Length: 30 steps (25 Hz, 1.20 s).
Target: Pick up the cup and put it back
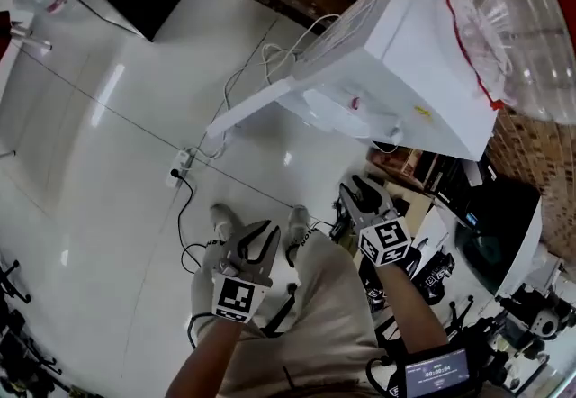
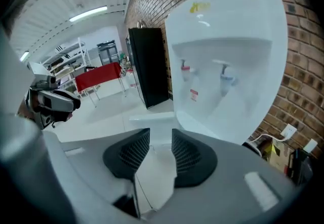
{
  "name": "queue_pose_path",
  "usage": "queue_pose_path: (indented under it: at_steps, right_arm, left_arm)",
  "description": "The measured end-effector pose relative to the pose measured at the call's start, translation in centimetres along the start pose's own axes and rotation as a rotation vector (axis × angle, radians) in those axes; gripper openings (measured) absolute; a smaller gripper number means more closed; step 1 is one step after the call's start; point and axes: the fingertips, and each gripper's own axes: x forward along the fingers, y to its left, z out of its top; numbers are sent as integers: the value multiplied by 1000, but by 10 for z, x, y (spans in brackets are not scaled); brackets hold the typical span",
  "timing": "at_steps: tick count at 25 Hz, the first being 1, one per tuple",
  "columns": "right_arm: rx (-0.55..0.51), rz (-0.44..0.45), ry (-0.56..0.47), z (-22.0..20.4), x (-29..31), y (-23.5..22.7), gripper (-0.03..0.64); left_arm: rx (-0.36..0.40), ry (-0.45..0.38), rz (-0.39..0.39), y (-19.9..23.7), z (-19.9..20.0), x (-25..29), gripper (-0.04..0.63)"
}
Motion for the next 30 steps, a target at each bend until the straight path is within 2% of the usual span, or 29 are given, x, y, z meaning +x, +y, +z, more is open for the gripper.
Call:
queue_pose_path:
  at_steps: [2, 7, 10, 13, 15, 18, 20, 22, 24, 26, 28, 30]
  right_arm:
    - [-12, -6, 4, -20, 27, -4, 126]
    - [-42, -20, -15, -60, 103, -21, 126]
    - [-10, -13, -33, -79, 143, -30, 126]
    - [-43, 2, -47, -90, 181, -34, 126]
    - [-72, 78, -44, -89, 213, -34, 126]
    - [-104, 286, 43, -105, 256, -15, 126]
    - [-123, 369, 38, -100, 275, -5, 134]
    - [-218, 418, 0, -87, 293, 4, 140]
    - [-364, 462, 14, -93, 304, 13, 140]
    - [-457, 499, 38, -114, 311, 18, 143]
    - [-480, 486, 45, -139, 321, 4, 149]
    - [-435, 407, 38, -163, 334, -29, 160]
  left_arm:
    - [12, -5, -18, 14, -22, 20, 41]
    - [122, -9, -93, 52, -86, 81, 43]
    - [165, -12, -232, 55, -112, 116, 43]
    - [192, -68, -366, 51, -100, 151, 43]
    - [259, -77, -393, 60, -88, 174, 43]
    - [319, -75, -431, 72, -82, 191, 43]
    - [381, -25, -436, 82, -93, 199, 43]
    - [439, 36, -406, 96, -105, 208, 48]
    - [434, 64, -375, 107, -109, 209, 48]
    - [411, 75, -357, 113, -111, 204, 48]
    - [410, 90, -340, 117, -117, 201, 48]
    - [402, 109, -327, 119, -128, 201, 48]
